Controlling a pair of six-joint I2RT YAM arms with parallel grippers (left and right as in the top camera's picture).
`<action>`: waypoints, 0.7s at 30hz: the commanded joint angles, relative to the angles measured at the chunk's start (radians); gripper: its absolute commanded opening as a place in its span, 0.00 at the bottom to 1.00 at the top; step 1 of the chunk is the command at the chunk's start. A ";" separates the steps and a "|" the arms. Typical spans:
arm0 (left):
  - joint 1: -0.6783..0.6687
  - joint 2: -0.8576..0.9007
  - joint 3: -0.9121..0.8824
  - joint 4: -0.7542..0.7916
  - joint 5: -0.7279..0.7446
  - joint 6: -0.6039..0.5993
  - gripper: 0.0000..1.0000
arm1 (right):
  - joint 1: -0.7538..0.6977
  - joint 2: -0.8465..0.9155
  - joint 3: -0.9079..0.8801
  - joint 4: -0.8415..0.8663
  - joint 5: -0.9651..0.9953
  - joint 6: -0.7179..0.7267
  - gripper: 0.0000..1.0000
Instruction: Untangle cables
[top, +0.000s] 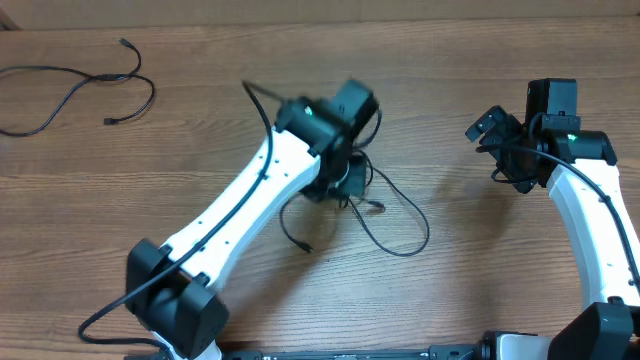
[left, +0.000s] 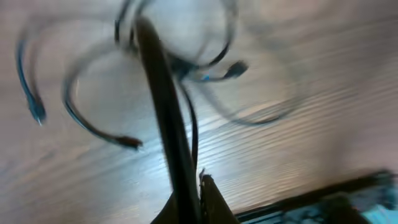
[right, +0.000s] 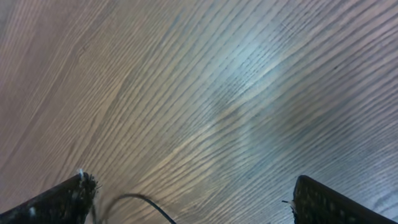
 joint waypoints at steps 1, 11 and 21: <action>0.006 -0.079 0.230 -0.025 0.009 0.047 0.04 | -0.006 -0.014 0.002 0.005 0.009 -0.001 1.00; 0.010 -0.254 0.664 0.041 -0.194 0.048 0.04 | -0.006 -0.014 0.002 0.005 0.009 -0.001 1.00; 0.010 -0.172 0.653 -0.257 -0.124 -0.108 0.09 | -0.006 -0.014 0.002 0.005 0.009 -0.001 1.00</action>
